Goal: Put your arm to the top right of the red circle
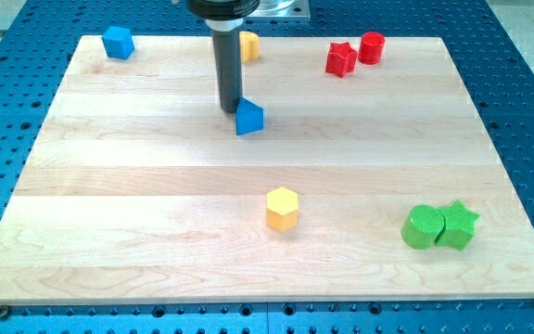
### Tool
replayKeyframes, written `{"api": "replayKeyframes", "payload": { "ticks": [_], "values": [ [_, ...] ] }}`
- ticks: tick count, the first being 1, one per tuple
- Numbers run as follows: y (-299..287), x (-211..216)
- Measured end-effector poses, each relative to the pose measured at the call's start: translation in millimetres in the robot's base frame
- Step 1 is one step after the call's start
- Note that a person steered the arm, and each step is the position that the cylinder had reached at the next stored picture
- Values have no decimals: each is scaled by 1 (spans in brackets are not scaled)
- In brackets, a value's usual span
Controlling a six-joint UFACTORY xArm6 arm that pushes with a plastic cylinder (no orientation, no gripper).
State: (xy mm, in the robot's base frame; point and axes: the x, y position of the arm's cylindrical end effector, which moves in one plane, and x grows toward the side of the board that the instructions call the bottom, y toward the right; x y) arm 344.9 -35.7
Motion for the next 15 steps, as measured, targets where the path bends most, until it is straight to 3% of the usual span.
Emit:
{"api": "replayKeyframes", "payload": {
  "ticks": [2, 3, 4, 5, 6, 7, 12, 14, 15],
  "values": [
    [42, 117],
    [45, 152],
    [39, 152],
    [88, 116],
    [163, 37],
    [226, -6],
    [240, -18],
    [359, -84],
    [362, -135]
  ]
}}
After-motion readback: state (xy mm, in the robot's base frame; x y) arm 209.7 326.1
